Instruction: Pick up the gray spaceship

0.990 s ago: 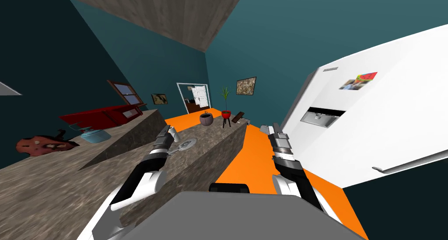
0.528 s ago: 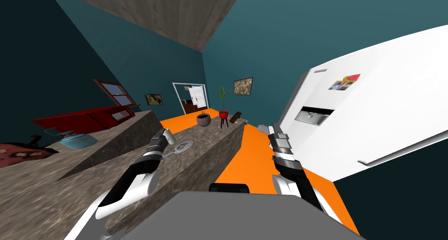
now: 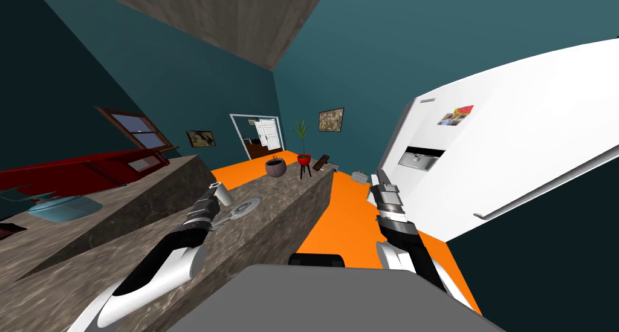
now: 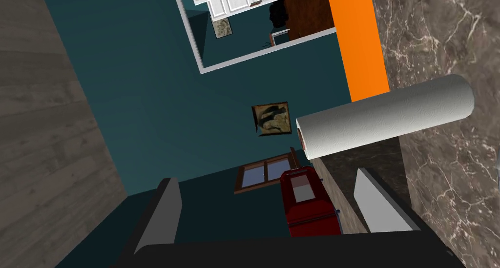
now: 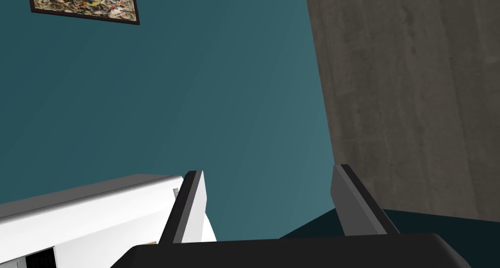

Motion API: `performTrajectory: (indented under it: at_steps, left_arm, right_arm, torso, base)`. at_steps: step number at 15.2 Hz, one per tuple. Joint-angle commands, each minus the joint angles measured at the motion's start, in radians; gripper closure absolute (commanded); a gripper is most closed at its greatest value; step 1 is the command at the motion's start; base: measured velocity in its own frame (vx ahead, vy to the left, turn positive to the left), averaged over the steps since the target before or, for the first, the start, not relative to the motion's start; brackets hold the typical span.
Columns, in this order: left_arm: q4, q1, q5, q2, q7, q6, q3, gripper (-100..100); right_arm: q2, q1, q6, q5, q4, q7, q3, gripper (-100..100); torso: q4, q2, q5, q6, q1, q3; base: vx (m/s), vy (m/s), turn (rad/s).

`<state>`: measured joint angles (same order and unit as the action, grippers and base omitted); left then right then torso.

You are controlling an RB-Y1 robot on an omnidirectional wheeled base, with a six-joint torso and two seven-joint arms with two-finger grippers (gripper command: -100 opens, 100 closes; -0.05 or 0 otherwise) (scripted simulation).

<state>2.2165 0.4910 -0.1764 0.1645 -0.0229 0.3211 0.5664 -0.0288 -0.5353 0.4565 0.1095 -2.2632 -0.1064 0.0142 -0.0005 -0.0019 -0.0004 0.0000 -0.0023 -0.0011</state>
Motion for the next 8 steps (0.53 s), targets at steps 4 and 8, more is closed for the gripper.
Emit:
performTrajectory:
  at_steps: [4,8]
  left_arm:
    - [-0.011,0.008,-0.002,0.000,0.008,0.087,0.048,-100]
    - [-0.029,0.022,-0.002,-0.005,0.017,0.163,0.095,-100]
  right_arm:
    - [0.000,0.000,0.000,0.000,0.000,0.000,0.000,0]
    - [0.000,0.000,0.000,0.000,0.000,0.000,0.000,0]
  torso:
    - [0.000,0.000,0.000,0.000,0.001,0.000]
    - [0.000,0.000,0.000,0.000,0.001,0.000]
  base:
    - [0.023,-0.023,-0.056]
    - [0.027,-0.023,-0.070]
